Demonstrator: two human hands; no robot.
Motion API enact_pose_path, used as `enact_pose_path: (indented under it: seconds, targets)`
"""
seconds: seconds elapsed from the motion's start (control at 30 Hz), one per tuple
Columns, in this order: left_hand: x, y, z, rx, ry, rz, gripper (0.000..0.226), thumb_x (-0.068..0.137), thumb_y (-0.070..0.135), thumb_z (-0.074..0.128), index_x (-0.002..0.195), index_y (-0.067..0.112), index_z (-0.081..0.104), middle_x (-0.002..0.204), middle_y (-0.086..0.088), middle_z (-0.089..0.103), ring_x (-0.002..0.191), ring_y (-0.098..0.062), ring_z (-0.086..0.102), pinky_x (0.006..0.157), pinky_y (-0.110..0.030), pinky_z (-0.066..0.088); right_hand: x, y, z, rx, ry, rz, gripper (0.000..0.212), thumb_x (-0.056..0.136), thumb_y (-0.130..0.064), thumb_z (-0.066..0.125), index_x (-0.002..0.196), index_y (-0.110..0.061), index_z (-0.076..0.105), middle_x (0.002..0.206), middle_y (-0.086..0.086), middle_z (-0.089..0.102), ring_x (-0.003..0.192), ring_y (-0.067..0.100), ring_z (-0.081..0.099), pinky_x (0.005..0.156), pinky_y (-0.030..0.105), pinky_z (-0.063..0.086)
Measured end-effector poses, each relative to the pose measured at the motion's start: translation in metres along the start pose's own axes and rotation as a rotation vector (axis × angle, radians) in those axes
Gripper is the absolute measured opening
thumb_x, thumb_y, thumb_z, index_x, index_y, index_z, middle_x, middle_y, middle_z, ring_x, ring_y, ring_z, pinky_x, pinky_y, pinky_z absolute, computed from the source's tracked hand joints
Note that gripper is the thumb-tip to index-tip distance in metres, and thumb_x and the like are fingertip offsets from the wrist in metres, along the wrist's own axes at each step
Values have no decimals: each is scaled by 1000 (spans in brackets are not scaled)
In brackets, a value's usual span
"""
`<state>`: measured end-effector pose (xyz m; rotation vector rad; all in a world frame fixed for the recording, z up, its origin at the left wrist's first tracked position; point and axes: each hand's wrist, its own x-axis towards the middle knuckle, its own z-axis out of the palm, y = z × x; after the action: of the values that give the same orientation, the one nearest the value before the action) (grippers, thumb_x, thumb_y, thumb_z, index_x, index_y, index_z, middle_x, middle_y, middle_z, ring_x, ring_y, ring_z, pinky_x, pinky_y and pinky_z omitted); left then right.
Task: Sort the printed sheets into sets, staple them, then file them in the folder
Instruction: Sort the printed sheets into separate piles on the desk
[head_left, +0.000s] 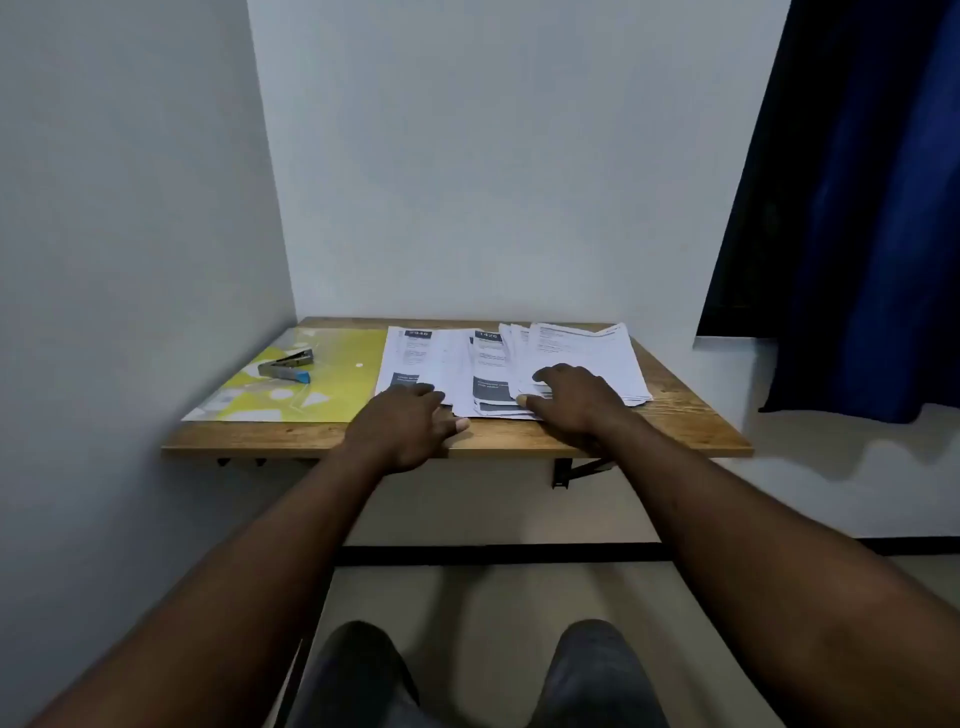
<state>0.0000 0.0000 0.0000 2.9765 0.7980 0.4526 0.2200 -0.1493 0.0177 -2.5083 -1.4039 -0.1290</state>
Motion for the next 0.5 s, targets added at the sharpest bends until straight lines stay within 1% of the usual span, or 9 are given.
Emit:
enact_pose_path:
  seconds: [0.1,0.17,0.23,0.3,0.33,0.4,0.5]
  targets:
    - [8,12,9,-34,55,59,60,103,65,43,127,16,68,132,-1,66,124,-29,57,97,-43,48,1,-1,8,-2,6,-13,65,99,-68,52,150,-27,54,156,1,53,141,26,48,111,44,41]
    - [15,24,12,-65,86,88,54,103,63,47,124,20,71,128,0,71,118,-28,61,93,-42,50,2,-1,15,-6,5,-20,64,98,-68,54,147,-28,56,154,1,55,140,26,49,109,44,41]
    - [27,31,16,-73,129,106,53,102,64,45,122,24,73,121,0,74,112,-27,64,88,-40,51,6,2,21,3,38,-32,62,98,-68,54,145,-28,59,152,1,57,138,26,50,108,44,41]
    - [37,36,18,-68,167,95,55,101,66,43,121,27,75,116,1,76,108,-26,68,85,-38,51,10,5,24,14,65,-42,62,98,-71,52,141,-28,63,149,-1,60,134,25,53,106,44,42]
    - [42,37,20,-74,181,83,51,101,65,45,119,28,76,113,2,77,106,-25,68,82,-36,51,10,6,25,19,72,-49,62,97,-73,50,138,-28,65,146,-2,62,132,25,55,105,45,43]
    - [53,38,24,-87,188,64,41,102,58,50,114,29,77,108,3,78,100,-23,69,79,-35,52,11,10,28,42,91,-57,61,97,-74,49,132,-28,70,138,-4,68,125,24,59,101,44,47]
    - [72,35,25,-64,190,43,35,101,54,53,110,30,78,101,0,78,96,-27,69,74,-35,51,13,16,27,116,177,-53,51,97,-69,55,123,-29,73,125,-7,72,113,19,64,90,38,49]
